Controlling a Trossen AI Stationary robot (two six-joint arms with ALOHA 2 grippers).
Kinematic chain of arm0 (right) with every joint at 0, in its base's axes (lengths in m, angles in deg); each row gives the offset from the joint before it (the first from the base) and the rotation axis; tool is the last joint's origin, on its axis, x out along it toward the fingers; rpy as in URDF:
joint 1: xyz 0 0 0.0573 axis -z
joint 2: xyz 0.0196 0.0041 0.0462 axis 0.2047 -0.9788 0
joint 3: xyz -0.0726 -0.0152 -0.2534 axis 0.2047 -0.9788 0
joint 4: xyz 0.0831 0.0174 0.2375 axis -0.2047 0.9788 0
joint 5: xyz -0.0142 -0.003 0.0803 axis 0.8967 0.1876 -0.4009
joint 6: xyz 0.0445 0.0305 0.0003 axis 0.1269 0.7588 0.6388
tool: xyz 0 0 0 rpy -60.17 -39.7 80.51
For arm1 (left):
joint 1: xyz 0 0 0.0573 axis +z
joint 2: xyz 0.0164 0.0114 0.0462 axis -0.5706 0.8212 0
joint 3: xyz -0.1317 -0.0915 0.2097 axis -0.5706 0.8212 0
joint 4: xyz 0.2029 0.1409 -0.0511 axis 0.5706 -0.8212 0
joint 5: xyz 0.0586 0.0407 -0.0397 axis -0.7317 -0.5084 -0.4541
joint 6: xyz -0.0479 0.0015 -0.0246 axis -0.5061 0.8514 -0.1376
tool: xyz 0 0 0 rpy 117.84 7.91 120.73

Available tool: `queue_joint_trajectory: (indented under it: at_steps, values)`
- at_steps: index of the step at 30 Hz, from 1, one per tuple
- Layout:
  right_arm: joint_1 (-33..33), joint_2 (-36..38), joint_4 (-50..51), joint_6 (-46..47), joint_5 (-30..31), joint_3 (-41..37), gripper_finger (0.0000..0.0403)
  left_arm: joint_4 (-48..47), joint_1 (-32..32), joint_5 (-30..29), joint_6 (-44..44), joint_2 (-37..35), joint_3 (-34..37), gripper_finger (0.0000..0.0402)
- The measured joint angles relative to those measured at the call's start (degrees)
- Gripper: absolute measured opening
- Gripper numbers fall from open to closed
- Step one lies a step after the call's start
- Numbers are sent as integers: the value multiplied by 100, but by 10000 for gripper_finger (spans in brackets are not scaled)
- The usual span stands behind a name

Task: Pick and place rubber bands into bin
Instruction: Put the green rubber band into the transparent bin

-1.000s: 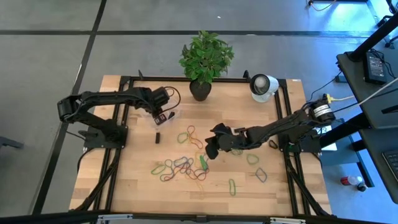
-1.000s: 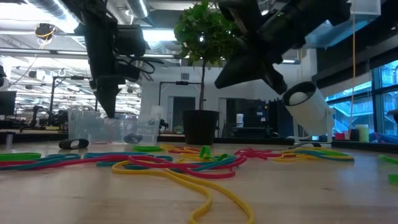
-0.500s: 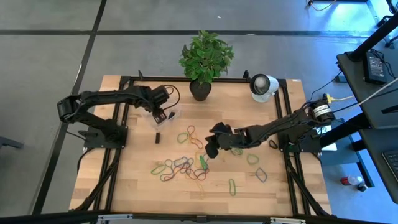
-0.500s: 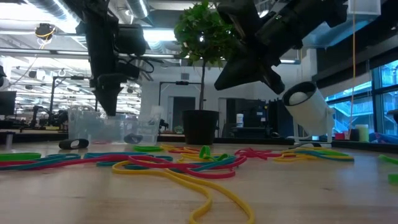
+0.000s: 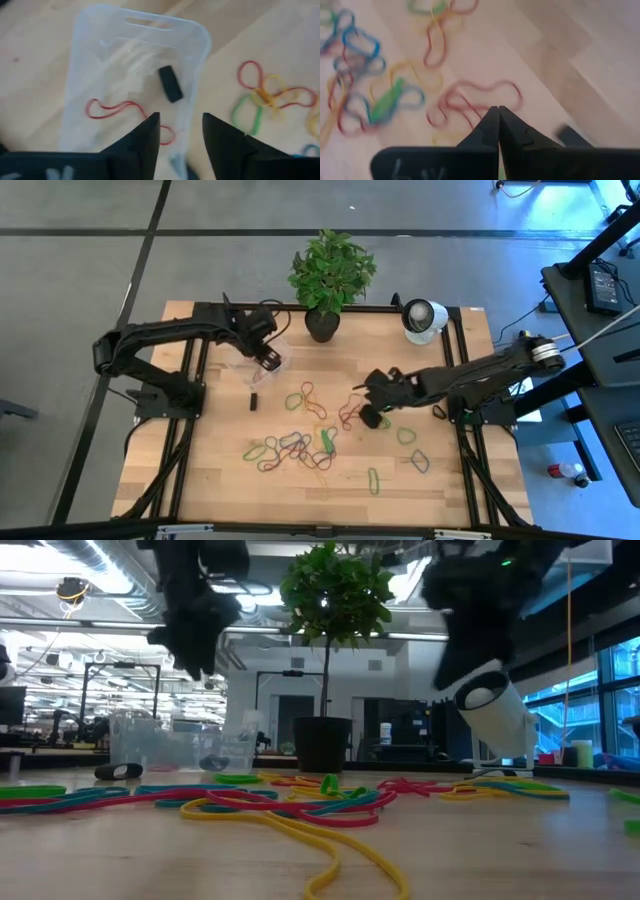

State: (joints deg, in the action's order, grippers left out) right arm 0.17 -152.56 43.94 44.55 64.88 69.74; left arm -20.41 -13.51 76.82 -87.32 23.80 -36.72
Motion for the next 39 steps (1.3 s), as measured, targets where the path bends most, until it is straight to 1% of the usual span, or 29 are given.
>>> queue_joint_trajectory:
  at_steps: [3,7,8,11,14,19,21,24,27,30,34,37,39]
  values:
    - [0,361,549,18,-279,-123,8,20,-360,6,-469,0,-18,93]
    - [-33,649,1096,321,-721,-336,16,14,-891,21,-954,0,-18,18]
    - [-56,677,1259,474,-784,-401,18,15,-1012,17,-1106,0,-18,10]
    - [-160,678,1803,985,-910,-528,25,16,-1375,48,-1477,0,-18,3]
    - [-310,654,2143,1189,-1207,-677,37,19,-1738,-42,-1710,0,-18,2]
    - [-713,621,2097,1268,-1601,-976,65,46,-2234,-459,-2133,0,-18,2]
    - [-932,611,2061,1402,-1637,-1058,77,65,-2374,-554,-2289,0,-18,1]
    - [-1234,614,1772,1454,-1627,-1189,91,127,-2535,-552,-2283,0,-18,2]
    - [-1461,611,1381,1059,-1506,-1350,100,211,-2693,-476,-2052,0,-18,1]
    - [-1589,611,948,446,-1384,-1499,102,395,-2873,-428,-1679,0,-18,1]
    - [-1718,611,213,-425,-1362,-1794,102,425,-2971,118,-1272,0,-18,1]
    - [-1750,611,-172,-838,-1340,-2022,102,425,-3050,39,-869,0,-18,1]
    - [-1749,611,-231,-902,-1179,-2140,102,425,-3114,-84,-613,0,-18,1]
